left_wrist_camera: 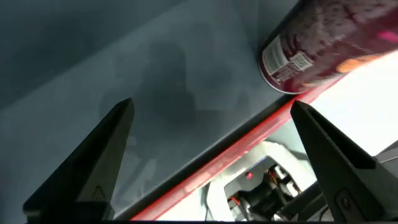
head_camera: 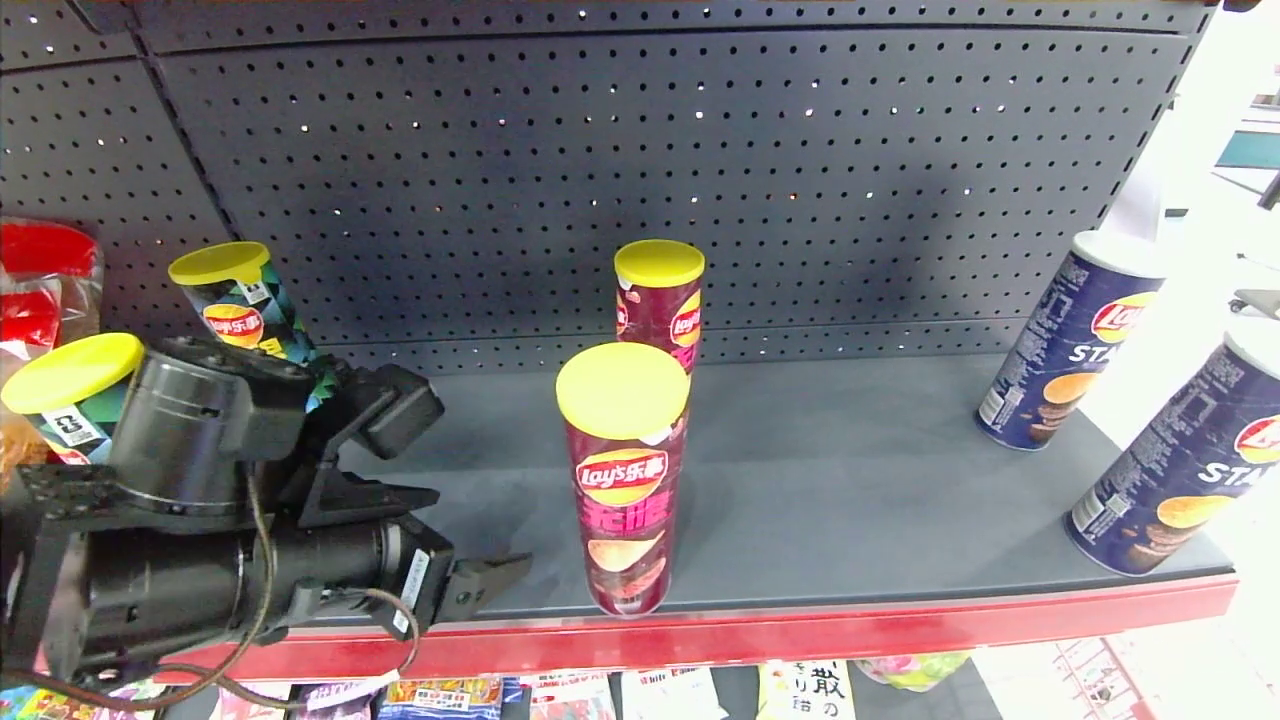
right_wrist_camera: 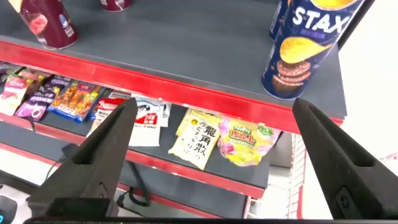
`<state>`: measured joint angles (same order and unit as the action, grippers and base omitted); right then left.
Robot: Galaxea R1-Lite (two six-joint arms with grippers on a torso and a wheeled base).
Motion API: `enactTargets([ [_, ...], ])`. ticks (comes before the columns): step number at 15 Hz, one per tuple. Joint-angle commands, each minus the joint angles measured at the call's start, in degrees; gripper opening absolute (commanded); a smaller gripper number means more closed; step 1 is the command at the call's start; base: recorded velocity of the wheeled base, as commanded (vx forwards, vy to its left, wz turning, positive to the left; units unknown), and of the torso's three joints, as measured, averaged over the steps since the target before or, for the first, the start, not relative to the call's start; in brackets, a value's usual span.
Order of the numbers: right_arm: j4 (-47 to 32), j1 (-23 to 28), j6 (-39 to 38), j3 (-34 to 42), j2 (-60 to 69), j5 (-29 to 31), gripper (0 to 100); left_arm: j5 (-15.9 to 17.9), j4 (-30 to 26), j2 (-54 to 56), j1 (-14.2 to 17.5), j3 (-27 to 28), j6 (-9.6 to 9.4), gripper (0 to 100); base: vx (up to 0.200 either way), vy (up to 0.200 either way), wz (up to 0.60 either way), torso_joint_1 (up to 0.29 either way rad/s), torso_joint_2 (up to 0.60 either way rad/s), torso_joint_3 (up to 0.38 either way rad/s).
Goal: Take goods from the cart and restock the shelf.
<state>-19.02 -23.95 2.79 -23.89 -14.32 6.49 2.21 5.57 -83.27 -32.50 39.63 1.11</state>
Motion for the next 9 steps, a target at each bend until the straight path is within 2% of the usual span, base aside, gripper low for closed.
enactTargets([
  [1,0.0,0.0,-0.1,0.7,1.3,0.0,100,-1.0,-0.1,-4.3,-0.5,0.5,-0.05,100,0.0,0.0,0.0,0.0,0.0,0.0],
  [6,0.0,0.1,-0.2,1.6,1.7,0.2,100,-1.3,0.1,-7.2,-1.5,1.7,-0.05,100,0.0,0.0,0.0,0.0,0.0,0.0],
  [9,0.0,0.1,-0.2,1.6,1.7,0.2,100,-1.3,0.1,-10.1,-1.5,4.9,0.21,100,0.0,0.0,0.0,0.0,0.0,0.0],
])
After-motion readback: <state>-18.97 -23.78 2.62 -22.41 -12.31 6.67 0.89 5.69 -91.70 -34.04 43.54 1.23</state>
